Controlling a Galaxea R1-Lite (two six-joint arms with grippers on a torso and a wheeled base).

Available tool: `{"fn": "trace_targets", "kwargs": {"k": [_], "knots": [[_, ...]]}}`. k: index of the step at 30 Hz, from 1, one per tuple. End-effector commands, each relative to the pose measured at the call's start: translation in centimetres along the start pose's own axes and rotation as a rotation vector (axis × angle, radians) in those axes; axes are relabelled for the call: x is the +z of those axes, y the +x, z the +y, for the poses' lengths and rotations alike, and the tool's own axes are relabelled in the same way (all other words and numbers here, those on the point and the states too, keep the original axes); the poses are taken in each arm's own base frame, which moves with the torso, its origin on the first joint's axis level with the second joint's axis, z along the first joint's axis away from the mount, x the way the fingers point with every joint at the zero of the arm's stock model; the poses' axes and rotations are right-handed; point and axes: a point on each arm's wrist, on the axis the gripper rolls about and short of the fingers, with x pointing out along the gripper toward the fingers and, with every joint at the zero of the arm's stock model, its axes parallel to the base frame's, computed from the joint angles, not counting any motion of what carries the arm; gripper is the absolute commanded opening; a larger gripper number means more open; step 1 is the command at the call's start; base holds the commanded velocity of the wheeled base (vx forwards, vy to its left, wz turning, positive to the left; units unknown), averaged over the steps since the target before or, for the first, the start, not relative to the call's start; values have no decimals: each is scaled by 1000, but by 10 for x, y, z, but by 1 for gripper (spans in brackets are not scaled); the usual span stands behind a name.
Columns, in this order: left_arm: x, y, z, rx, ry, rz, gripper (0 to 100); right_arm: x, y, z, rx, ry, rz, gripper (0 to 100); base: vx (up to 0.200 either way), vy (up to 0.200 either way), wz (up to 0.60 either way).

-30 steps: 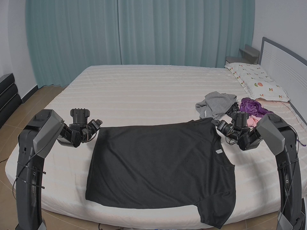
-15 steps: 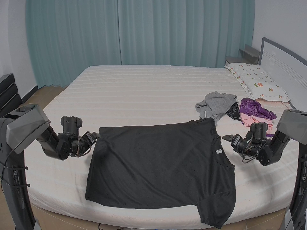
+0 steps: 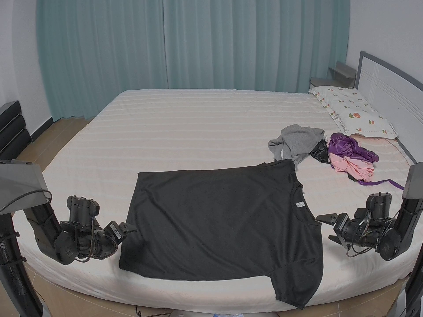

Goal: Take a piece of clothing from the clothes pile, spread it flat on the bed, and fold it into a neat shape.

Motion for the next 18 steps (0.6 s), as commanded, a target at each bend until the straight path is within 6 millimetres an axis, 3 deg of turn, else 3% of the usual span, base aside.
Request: {"fn": "trace_targets", "kwargs": {"k": [1, 11, 18], "knots": [[-8, -12, 5, 4, -7, 22, 100, -5, -12, 1, 12, 6, 16, 100, -200, 0, 0], [-8, -2, 5, -45, 13, 21, 100, -6, -11, 1, 12, 5, 19, 100, 0, 0, 0], [-16, 21, 18, -21, 177, 42, 100, -14, -6, 4, 15, -11, 53, 100, 0, 0, 0]]}}
